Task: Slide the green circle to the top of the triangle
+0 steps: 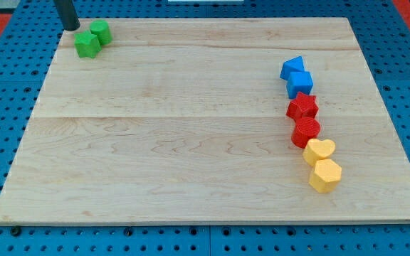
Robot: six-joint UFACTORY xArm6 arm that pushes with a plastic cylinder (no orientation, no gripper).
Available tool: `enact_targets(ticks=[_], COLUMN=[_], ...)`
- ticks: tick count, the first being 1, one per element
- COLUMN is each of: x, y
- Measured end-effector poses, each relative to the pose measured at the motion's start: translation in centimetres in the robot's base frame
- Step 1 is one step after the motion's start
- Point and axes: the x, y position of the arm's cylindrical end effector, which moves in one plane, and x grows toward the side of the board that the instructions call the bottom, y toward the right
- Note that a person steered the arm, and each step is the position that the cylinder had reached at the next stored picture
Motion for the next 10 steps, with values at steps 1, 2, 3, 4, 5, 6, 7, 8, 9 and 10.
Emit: enact_targets(ticks=[1,2,3,4,5,6,7,8,9,10], x=[1.3,0.2,-1.0,-1.2,-0.6,-1.7,-3.4,0.3,4.4,4.6], y=[6.6,12.1,6.6,11.6,21.1,23.8,23.2,28.1,32.3,33.0])
